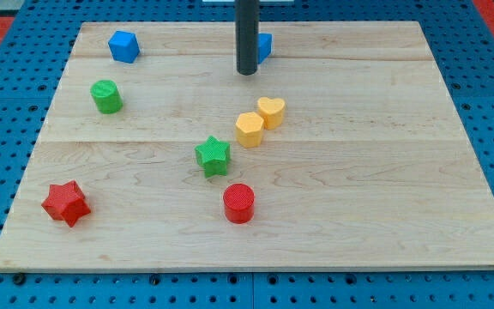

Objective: Slide the yellow heart horizontally to the right side of the blue triangle

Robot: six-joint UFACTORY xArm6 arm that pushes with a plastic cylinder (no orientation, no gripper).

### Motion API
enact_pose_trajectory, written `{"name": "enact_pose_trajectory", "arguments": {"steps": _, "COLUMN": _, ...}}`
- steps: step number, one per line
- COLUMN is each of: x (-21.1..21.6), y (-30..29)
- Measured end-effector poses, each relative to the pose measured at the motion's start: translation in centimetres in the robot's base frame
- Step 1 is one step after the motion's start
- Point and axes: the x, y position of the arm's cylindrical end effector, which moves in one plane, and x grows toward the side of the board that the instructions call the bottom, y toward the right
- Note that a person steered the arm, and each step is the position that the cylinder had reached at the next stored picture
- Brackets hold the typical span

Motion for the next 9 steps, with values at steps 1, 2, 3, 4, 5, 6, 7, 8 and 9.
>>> {"name": "enact_pose_trajectory", "arguments": {"steps": 1, "x": 2.2, "y": -1.9}}
{"name": "enact_pose_trajectory", "arguments": {"steps": 2, "x": 8.5, "y": -2.5}}
{"name": "enact_pose_trajectory", "arguments": {"steps": 3, "x": 10.9, "y": 4.5}}
{"name": "enact_pose_trajectory", "arguments": {"steps": 4, "x": 6.2, "y": 8.5}}
{"name": "enact_pose_trajectory", "arguments": {"steps": 5, "x": 2.8, "y": 9.4}}
{"name": "enact_pose_trajectory", "arguments": {"steps": 6, "x": 0.6, "y": 10.7}}
{"name": "enact_pose_trajectory", "arguments": {"steps": 7, "x": -0.1, "y": 12.8}}
{"name": "enact_pose_trajectory", "arguments": {"steps": 8, "x": -0.3, "y": 15.4}}
{"name": "enact_pose_trajectory", "arguments": {"steps": 9, "x": 2.6, "y": 16.9}}
